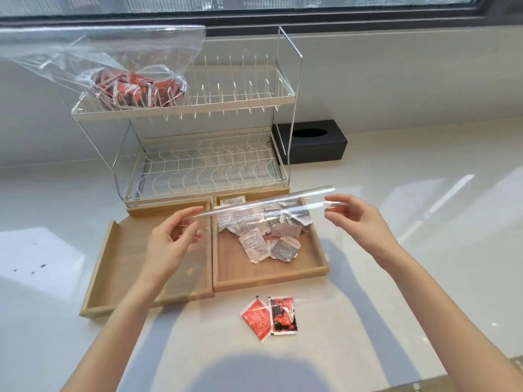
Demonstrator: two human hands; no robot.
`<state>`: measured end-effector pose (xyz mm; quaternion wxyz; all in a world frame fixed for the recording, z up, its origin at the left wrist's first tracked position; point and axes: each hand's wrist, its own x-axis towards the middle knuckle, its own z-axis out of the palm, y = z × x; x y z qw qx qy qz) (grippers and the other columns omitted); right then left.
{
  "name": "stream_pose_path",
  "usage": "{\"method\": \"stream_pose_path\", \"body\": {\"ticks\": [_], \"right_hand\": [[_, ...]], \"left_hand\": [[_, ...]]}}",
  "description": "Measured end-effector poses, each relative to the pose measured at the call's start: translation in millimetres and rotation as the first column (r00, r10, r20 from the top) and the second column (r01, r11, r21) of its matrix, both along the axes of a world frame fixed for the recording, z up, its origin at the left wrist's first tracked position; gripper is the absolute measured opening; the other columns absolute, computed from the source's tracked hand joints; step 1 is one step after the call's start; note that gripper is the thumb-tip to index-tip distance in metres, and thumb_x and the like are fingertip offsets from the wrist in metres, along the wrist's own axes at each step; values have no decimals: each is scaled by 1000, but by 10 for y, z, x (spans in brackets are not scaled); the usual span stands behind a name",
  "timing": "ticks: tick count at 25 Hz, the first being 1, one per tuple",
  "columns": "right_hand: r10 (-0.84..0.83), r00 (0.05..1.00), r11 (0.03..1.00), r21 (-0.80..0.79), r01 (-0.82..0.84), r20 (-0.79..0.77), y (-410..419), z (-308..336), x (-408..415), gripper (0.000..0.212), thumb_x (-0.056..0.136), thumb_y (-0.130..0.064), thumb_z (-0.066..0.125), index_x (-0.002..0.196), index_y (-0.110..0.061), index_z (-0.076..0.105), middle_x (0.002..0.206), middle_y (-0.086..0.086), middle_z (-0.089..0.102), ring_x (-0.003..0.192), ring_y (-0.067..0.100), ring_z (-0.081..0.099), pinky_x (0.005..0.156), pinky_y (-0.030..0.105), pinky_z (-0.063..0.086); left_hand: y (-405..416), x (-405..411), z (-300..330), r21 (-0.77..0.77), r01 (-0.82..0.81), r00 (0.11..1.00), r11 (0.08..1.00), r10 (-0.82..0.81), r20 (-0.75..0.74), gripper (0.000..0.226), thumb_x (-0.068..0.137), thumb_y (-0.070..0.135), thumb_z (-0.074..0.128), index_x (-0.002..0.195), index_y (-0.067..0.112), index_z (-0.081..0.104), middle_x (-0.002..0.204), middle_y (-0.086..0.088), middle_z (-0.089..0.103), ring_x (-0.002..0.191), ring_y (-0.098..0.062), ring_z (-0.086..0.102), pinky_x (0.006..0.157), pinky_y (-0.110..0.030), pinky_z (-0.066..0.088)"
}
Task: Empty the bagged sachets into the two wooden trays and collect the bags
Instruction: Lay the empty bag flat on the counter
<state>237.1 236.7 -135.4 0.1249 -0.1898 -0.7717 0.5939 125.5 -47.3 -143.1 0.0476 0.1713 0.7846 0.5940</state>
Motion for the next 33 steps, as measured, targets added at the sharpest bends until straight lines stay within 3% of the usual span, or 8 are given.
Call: {"method": "stream_pose_path", "body": {"ticks": [5, 9, 14, 17, 21, 25, 30, 33], "right_hand": [[-52, 999, 972, 227, 51, -1, 164, 48, 27, 24, 81, -7, 63, 96, -25, 64, 75, -10, 63, 65, -7, 56, 68, 5, 43], [-144, 985, 927, 336, 168, -95, 461, 195, 51, 10, 83, -16, 63, 87, -23, 66, 74, -11, 62, 65, -11, 56, 61, 2, 41], [-175, 976, 876, 431, 215, -131, 1007, 404, 117, 7, 85, -23, 61, 78, -24, 61, 103, -2, 48, 85, 14, 56, 68, 7, 40], [-108, 978, 893, 414, 175, -180, 1334, 495, 161, 17, 85, -21, 61, 73, -32, 59, 98, -8, 58, 87, 10, 58, 79, 15, 41], [-109, 962, 936, 299, 184, -249, 1744, 558, 164, 19, 86, -20, 59, 74, -35, 59, 65, -21, 67, 71, -2, 64, 71, 10, 45], [-90, 961, 969, 199, 145, -261, 2125, 496, 95, 17, 86, -17, 59, 82, -33, 56, 60, -9, 64, 57, 1, 62, 66, 14, 50], [-84, 986, 970, 217, 114, -143, 2500, 187, -197, 24, 88, -12, 55, 78, -31, 45, 68, 1, 61, 51, 0, 57, 56, 12, 47], [-108, 993, 964, 240, 118, -53, 2685, -97, -429, 25, 88, -10, 54, 73, -30, 49, 71, 1, 61, 51, -3, 57, 55, 11, 47]], "left_hand": [[48, -92, 73, -105, 62, 991, 993, -74, -108, 36, 85, 6, 54, 97, 40, 59, 74, 7, 61, 63, 1, 59, 69, -11, 48], [317, -80, 203, -293, 141, 955, 946, -208, -212, 39, 86, 10, 54, 100, 46, 51, 91, 6, 60, 78, -1, 58, 73, -11, 45], [861, 83, 294, -319, 151, 945, 936, -232, -233, 41, 77, 13, 66, 102, 42, 52, 80, 7, 51, 75, 3, 52, 69, -6, 41], [1205, 172, 345, -294, 10, 942, 956, -107, -318, 25, 79, 17, 65, 97, 33, 59, 69, 6, 47, 65, 4, 47, 62, -6, 36], [1600, 191, 393, -288, -92, 955, 953, 2, -296, 12, 79, 33, 60, 87, 27, 67, 77, 9, 45, 71, 0, 45, 63, -10, 35], [1938, 144, 424, -213, -77, 975, 974, 28, -222, 14, 83, 30, 55, 81, 25, 68, 84, 17, 55, 72, 8, 51, 61, -4, 37], [2374, -12, 195, -163, -125, 990, 979, 111, -88, 7, 84, 23, 58, 91, 23, 60, 69, 4, 64, 60, 0, 60, 66, -21, 48], [2669, -189, 27, -233, -185, 980, 955, 160, -121, 12, 87, 18, 55, 98, 15, 55, 65, 7, 57, 54, 0, 55, 53, -5, 40]]}}
